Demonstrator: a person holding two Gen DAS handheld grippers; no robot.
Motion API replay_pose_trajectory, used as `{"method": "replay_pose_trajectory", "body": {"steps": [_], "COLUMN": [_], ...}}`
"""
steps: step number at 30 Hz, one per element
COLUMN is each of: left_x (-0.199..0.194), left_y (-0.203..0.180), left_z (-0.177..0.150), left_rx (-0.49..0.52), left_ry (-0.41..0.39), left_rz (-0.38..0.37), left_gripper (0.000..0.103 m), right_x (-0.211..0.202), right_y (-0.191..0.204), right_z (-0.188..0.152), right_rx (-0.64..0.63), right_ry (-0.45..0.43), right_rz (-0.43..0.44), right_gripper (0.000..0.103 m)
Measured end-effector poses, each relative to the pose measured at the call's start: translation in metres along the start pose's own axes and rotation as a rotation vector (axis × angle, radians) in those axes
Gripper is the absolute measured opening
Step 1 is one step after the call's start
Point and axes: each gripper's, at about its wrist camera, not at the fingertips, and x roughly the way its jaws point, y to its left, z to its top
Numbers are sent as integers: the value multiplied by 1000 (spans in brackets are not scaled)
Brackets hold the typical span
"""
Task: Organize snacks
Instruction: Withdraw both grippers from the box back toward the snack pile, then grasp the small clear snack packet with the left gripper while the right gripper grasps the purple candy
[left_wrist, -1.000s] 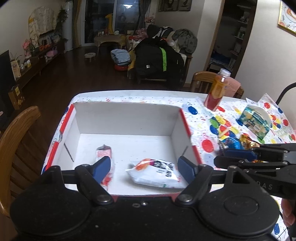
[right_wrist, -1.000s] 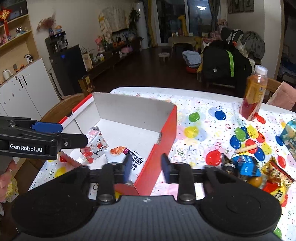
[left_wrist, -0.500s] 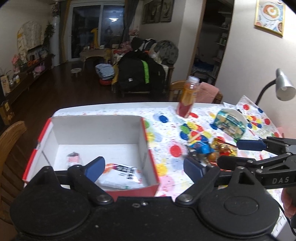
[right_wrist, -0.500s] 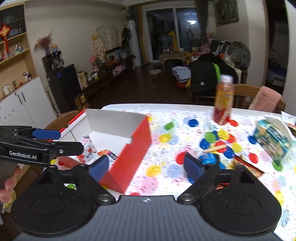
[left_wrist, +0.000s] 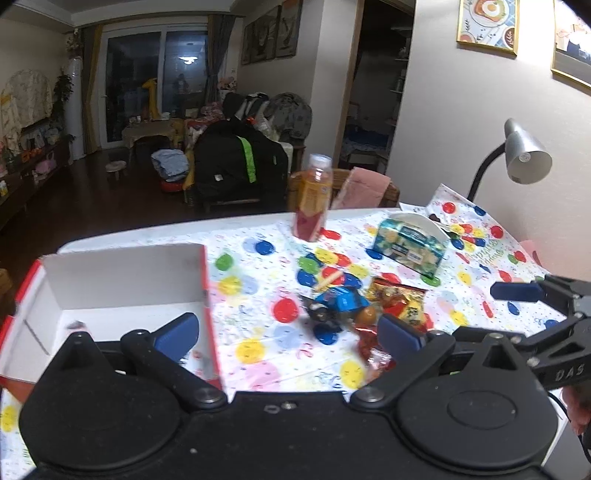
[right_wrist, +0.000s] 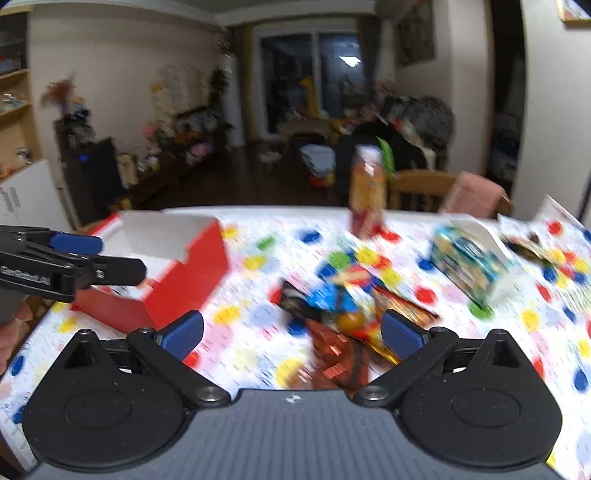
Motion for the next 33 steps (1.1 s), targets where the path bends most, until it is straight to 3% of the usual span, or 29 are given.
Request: {"method": "replay_pose_trajectory", "body": {"steps": [8, 12, 17, 25, 33], "left_x": [32, 50, 78, 120, 147], "left_y": [-30, -39, -53, -69, -82], "left_z": [-17, -21, -29, -47, -54], "left_rx": [21, -9, 28, 108, 156], "left_ry": [49, 85, 123, 217, 286], "left_rz": [-25, -57, -75, -110, -152], "left_gripper": [103, 103, 102, 88, 72], "right_x": [10, 19, 36, 62, 86], "right_y": [-30, -30, -26, -55, -80], "right_z": [-31, -48, -64, -81, -88], "right_rx": [25, -16, -54, -20, 97], "right_ry": [79, 128, 184, 251, 301], "right_rz": [-57, -42, -9, -46, -91], "right_gripper": [103, 103, 103, 102, 80]}}
